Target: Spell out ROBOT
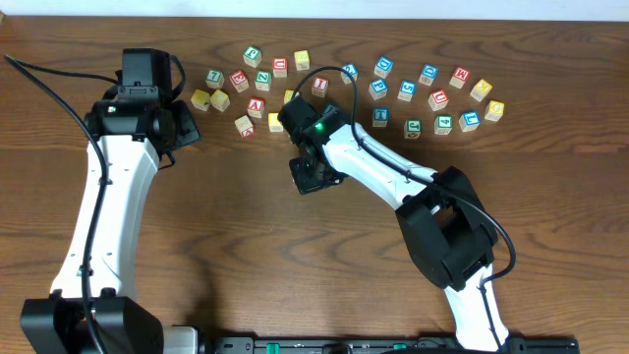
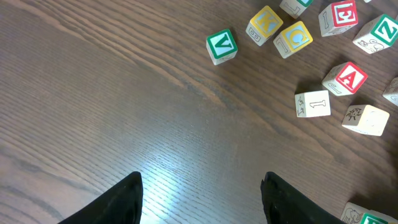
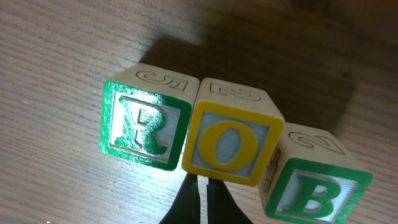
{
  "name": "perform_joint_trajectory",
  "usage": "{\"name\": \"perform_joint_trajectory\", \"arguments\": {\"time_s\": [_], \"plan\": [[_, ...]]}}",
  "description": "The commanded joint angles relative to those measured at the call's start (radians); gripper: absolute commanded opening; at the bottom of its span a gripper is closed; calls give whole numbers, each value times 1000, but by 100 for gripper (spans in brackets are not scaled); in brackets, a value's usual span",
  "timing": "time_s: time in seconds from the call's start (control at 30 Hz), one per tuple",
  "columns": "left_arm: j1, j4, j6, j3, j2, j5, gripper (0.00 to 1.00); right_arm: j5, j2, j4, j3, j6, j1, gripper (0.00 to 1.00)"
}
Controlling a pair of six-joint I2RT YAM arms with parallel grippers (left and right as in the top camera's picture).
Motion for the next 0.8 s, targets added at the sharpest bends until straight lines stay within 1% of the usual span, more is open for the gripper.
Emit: {"name": "perform_joint_trajectory", "arguments": {"time_s": [0.0,0.2,0.4,0.77], "plan": [[4,-3,13,17,11,-16,60,-6,-88,-8,-3,6,-6,1],[4,-3,13,17,11,-16,60,24,-175,-41,-3,7,-56,1],[4,-3,13,17,11,-16,60,23,-147,-119,-19,14,-108,1],[4,-3,13,17,11,-16,60,3,-139,-85,-132,32,-113,1]]}}
